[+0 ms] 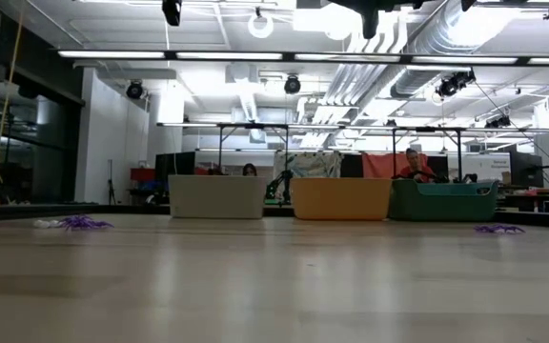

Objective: Sort Halloween decoration
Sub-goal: Put the white bone toy into the green bin

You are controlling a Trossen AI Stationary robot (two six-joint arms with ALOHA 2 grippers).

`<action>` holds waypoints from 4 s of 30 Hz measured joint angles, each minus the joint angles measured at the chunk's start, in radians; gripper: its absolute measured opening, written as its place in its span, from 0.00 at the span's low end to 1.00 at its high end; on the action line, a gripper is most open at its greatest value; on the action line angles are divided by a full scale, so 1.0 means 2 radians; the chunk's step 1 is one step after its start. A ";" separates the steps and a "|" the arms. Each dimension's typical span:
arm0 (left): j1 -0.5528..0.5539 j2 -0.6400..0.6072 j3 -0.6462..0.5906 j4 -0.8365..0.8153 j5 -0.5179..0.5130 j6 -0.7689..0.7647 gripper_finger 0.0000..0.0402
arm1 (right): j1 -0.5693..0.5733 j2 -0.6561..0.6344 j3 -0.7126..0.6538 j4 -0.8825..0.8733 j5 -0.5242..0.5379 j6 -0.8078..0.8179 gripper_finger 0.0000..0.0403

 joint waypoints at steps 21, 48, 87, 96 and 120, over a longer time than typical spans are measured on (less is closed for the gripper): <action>-0.069 0.125 0.000 -0.555 -0.053 -0.380 0.34 | 0.000 0.000 0.000 -0.022 0.039 -0.008 0.00; -0.057 0.313 0.000 -0.541 -0.066 -0.428 0.39 | -0.001 0.000 0.000 -0.046 0.046 -0.014 0.00; -0.042 0.303 -0.041 -0.498 -0.016 -0.397 0.20 | -0.001 0.000 0.000 -0.057 0.062 -0.006 0.00; -0.042 0.299 -0.042 -0.493 -0.019 -0.379 0.01 | -0.001 0.000 0.000 -0.057 0.062 -0.006 0.00; 0.016 0.215 -0.045 -0.498 -0.036 -0.319 0.03 | -0.001 0.000 0.000 -0.057 0.061 -0.003 0.00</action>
